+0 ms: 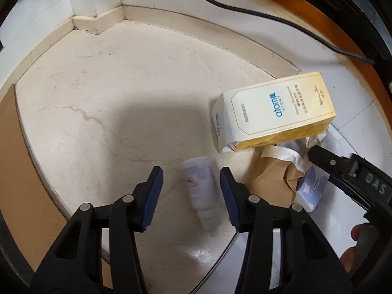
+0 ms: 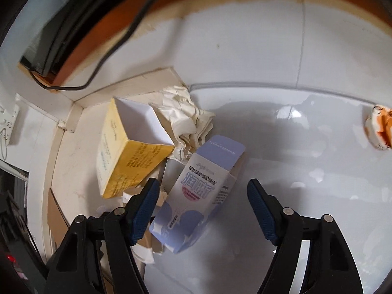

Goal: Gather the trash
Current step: 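Grasp the small white bottle with the left tool while the right tool grasps the blue-white carton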

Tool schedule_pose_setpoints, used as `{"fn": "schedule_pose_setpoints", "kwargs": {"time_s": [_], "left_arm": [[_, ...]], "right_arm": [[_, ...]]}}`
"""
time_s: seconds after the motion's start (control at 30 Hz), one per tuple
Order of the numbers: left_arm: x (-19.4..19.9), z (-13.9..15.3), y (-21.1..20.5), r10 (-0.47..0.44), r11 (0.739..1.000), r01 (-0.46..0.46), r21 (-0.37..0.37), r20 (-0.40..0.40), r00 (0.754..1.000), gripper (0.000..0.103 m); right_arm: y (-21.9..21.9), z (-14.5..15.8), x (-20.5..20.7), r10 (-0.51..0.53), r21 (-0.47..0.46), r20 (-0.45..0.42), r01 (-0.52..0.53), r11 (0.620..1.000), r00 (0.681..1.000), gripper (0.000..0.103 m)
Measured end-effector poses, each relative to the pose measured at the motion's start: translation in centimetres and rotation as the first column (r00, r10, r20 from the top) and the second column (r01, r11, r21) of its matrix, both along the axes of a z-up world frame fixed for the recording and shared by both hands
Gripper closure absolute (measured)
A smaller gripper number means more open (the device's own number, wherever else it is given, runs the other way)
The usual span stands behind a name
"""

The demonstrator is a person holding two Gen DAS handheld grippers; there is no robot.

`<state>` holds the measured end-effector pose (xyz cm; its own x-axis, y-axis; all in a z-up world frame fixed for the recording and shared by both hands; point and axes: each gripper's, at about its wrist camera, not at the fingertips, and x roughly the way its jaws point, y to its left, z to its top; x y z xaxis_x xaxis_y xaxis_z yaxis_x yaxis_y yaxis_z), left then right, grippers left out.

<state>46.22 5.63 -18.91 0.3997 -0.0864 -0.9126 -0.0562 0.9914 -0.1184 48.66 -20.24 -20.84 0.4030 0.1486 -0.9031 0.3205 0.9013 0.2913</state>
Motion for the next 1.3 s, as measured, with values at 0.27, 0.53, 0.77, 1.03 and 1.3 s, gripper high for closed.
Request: {"fn": "schedule_pose_setpoints", "kwargs": {"time_s": [0.27, 0.53, 0.77, 1.03, 1.3], "left_arm": [[0.0, -0.8, 0.3, -0.013, 1.000, 0.012, -0.017, -0.018, 1.000, 0.080], [-1.9, -0.4, -0.5, -0.023, 1.000, 0.023, -0.003, -0.010, 1.000, 0.082], [-4.7, 1.6, -0.6, -0.028, 0.999, 0.028, -0.038, 0.003, 1.000, 0.082], [-10.9, 5.1, -0.8, -0.027, 0.993, 0.029, -0.118, 0.016, 0.999, 0.082], [-18.9, 8.9, -1.9, -0.050, 0.992, 0.057, -0.114, 0.061, 0.997, 0.082]], "right_arm": [[1.5, -1.2, 0.2, 0.011, 0.002, -0.029, -0.011, 1.000, 1.000, 0.049], [2.5, -1.4, -1.9, 0.057, -0.006, -0.048, -0.058, 0.998, 0.997, 0.059], [2.3, -1.2, -5.8, 0.082, 0.030, -0.027, -0.082, 0.996, 0.996, 0.065], [2.1, 0.7, -12.6, 0.087, 0.108, 0.052, -0.092, 0.990, 0.995, 0.066], [1.9, 4.9, -20.8, 0.146, 0.138, 0.153, -0.168, 0.976, 0.977, 0.067]]}}
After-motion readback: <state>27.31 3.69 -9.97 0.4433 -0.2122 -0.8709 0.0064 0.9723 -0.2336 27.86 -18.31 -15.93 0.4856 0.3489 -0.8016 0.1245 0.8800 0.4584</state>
